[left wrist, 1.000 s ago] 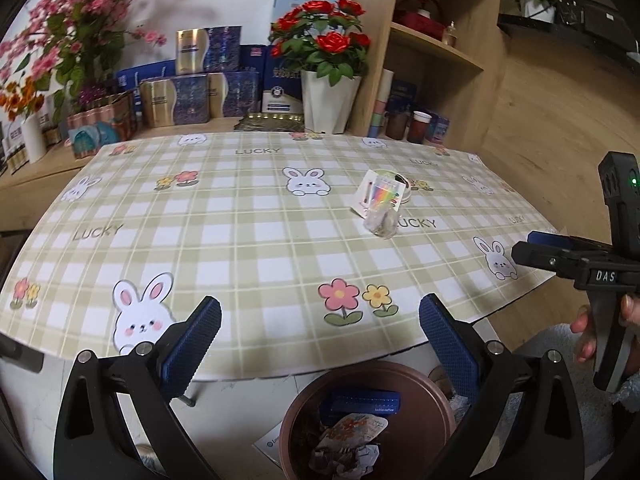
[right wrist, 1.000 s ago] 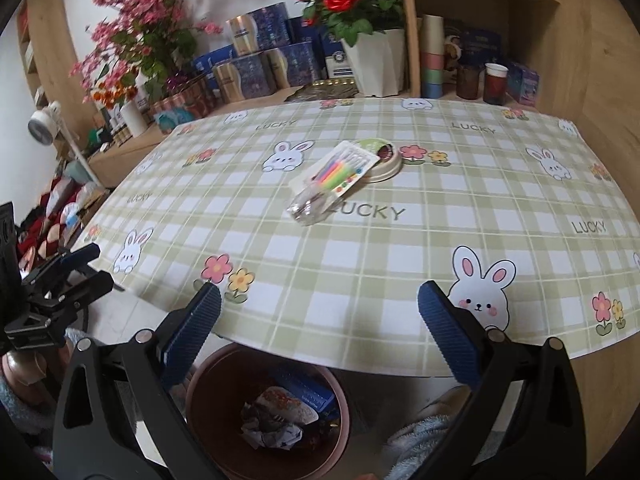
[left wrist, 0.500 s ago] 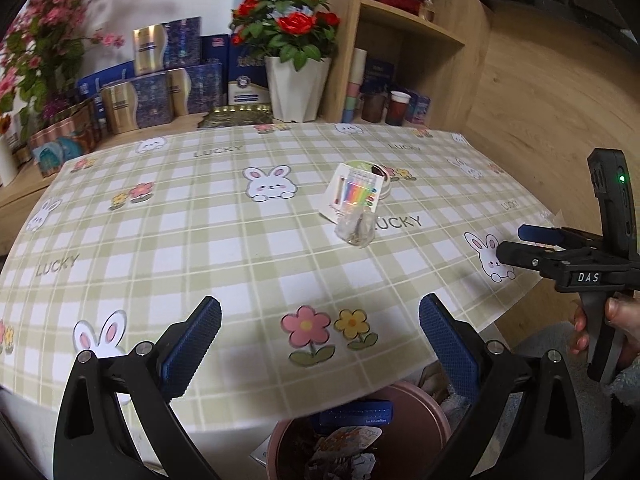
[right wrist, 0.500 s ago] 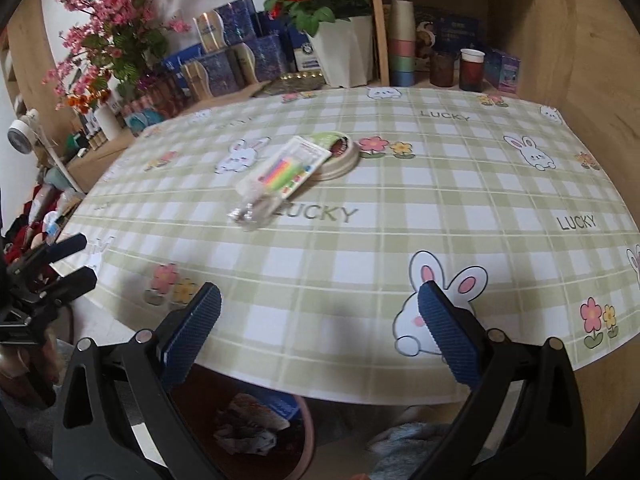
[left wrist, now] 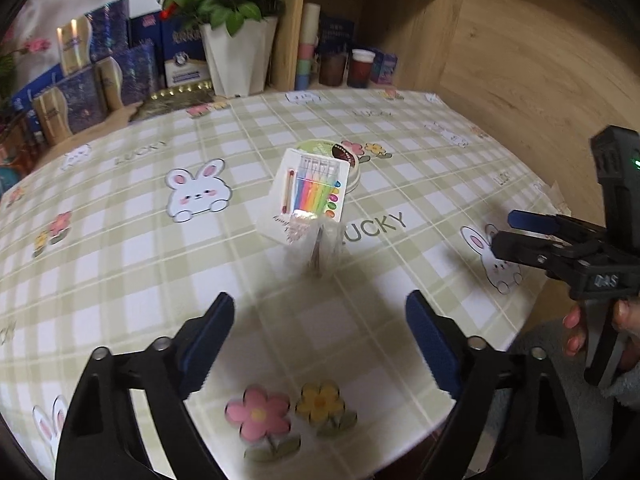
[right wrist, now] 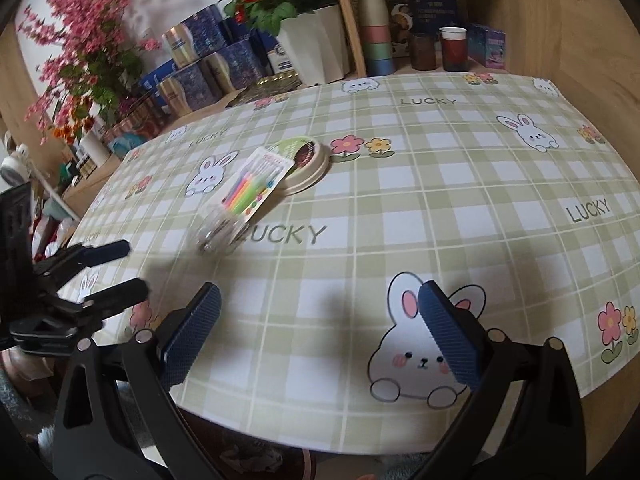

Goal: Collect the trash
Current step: 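Grasp the clear plastic wrapper with the left tool while the right tool grasps the pen card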

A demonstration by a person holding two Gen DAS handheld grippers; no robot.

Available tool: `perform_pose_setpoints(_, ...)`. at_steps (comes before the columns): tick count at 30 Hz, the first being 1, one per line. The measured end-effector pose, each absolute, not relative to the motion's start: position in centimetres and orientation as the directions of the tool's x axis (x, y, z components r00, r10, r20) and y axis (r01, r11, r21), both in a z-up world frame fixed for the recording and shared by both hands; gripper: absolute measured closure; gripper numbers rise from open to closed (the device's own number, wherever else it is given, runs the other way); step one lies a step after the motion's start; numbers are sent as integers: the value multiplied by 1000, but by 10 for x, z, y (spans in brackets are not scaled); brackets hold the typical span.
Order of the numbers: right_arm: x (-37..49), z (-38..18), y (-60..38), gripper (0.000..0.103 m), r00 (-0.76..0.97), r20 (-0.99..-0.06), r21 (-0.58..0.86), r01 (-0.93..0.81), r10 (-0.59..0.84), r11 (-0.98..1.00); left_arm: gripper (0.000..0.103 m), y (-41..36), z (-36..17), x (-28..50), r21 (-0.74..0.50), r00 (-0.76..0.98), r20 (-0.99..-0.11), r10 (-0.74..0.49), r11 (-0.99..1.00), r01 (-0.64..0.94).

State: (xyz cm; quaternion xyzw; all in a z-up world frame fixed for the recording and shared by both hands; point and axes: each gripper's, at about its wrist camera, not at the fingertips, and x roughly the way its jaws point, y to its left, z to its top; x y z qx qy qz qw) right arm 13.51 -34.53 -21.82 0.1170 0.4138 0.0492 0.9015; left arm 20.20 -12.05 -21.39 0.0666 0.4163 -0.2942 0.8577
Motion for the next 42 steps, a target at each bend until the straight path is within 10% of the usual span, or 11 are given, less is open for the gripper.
perform_pose_setpoints(9, 146, -227, -354, 6, 667, -719, 291, 33, 195, 956, 34, -157, -235, 243, -95, 435, -803, -408, 807, 582)
perform_pose_setpoints(13, 150, -232, -357, 6, 655, -726, 307, 34, 211, 951, 62, -162, -245, 248, -96, 410, -824, -391, 809, 580)
perform_pose_setpoints(20, 154, -231, -354, 6, 650, -741, 255, 38, 170, 966, 81, -144, -240, 237, -174, 393, -805, -444, 810, 560)
perform_pose_setpoints(42, 258, -248, -276, 6, 599, -775, 328, 108, 202, 939, 84, -22, -202, 216, -302, 548, -703, -454, 887, 349)
